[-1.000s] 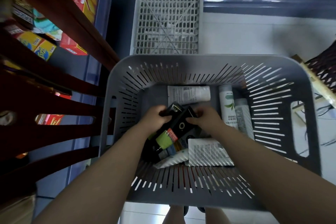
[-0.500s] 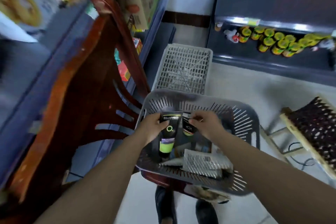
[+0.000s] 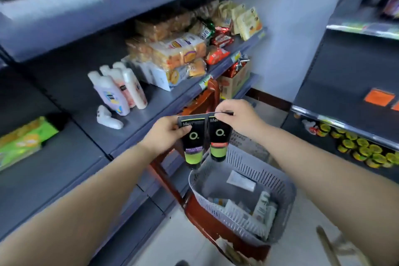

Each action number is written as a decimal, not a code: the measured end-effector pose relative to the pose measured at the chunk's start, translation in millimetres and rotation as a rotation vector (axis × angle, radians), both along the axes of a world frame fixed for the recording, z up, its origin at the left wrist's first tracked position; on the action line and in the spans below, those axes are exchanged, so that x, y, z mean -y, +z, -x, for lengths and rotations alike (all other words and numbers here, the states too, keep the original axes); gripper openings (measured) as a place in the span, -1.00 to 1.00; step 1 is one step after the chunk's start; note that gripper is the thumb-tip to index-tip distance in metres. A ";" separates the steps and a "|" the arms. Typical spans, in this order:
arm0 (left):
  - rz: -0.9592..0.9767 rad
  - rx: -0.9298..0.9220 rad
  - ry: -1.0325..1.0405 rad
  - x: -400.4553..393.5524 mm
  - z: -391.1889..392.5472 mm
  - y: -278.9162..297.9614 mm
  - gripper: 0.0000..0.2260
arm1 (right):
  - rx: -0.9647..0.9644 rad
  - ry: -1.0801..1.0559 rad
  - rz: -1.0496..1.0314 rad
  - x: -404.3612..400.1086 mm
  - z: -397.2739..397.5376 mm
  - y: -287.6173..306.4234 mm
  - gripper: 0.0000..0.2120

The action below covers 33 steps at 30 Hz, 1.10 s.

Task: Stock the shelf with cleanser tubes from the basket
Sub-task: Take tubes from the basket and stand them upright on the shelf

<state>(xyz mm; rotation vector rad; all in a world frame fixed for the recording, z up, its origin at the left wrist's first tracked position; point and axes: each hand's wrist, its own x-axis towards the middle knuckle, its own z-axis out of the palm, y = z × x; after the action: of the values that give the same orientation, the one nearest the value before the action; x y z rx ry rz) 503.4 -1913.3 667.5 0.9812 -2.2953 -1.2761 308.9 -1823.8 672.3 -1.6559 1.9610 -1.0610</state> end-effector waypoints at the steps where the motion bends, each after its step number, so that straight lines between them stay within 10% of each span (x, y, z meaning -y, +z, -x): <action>1: 0.027 -0.031 0.033 -0.9 -13.4 17.7 -0.92 | -0.011 0.026 0.025 3.6 -9.4 18.5 -0.92; 14: 0.264 -0.282 0.524 -33.1 -243.2 176.5 -0.88 | -0.003 0.388 0.325 54.5 -197.4 176.3 -0.92; 33: 0.517 -0.423 0.935 -119.6 -540.6 255.8 -0.85 | 0.146 0.758 0.384 41.3 -514.3 269.8 -0.93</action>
<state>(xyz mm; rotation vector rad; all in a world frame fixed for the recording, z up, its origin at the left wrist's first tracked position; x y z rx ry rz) 1044.0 -1793.7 923.3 1.2023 -1.4011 -0.4058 823.1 -1865.1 942.1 -2.1723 0.9093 -1.2179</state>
